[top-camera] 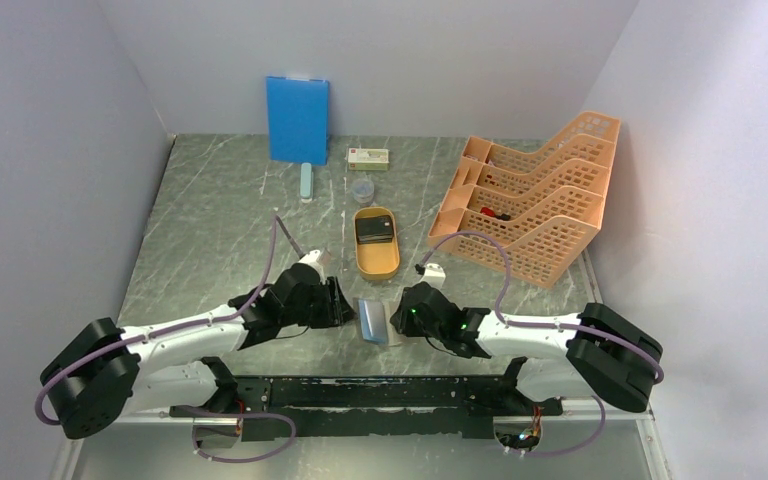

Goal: Put the credit cards into the card holder
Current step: Turn over the card slot in the card holder.

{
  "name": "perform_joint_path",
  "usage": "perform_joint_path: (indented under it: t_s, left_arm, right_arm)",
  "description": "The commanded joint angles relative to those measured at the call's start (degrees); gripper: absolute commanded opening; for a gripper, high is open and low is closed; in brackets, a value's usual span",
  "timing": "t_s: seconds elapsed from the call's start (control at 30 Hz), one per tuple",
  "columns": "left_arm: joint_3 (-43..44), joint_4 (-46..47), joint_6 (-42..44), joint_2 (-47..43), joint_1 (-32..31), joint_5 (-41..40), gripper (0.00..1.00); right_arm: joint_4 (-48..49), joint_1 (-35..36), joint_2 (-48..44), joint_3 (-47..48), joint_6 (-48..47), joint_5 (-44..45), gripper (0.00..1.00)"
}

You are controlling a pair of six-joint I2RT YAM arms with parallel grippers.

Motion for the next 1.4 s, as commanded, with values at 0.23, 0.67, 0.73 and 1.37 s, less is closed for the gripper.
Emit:
perform_joint_path:
  t_s: [0.23, 0.67, 0.73, 1.37]
  left_arm:
    - [-0.35, 2.2, 1.52, 2.88, -0.4, -0.81, 0.36]
    - [1.0, 6.32, 2.83, 9.32, -0.4, 2.79, 0.28]
    - [0.89, 8.17, 2.88, 10.08, -0.37, 4.03, 0.28]
    - [3.36, 0.68, 3.12, 1.11, -0.36, 5.22, 0.05]
  right_arm:
    - [-6.77, -0.23, 1.1, -3.35, -0.34, -1.8, 0.25]
    - [-4.9, -0.21, 1.54, -3.33, -0.76, -3.15, 0.25]
    - [-4.39, -0.21, 1.49, -3.43, -0.78, -3.52, 0.25]
    - [5.96, -1.18, -10.44, -6.06, 2.42, -14.68, 0.46]
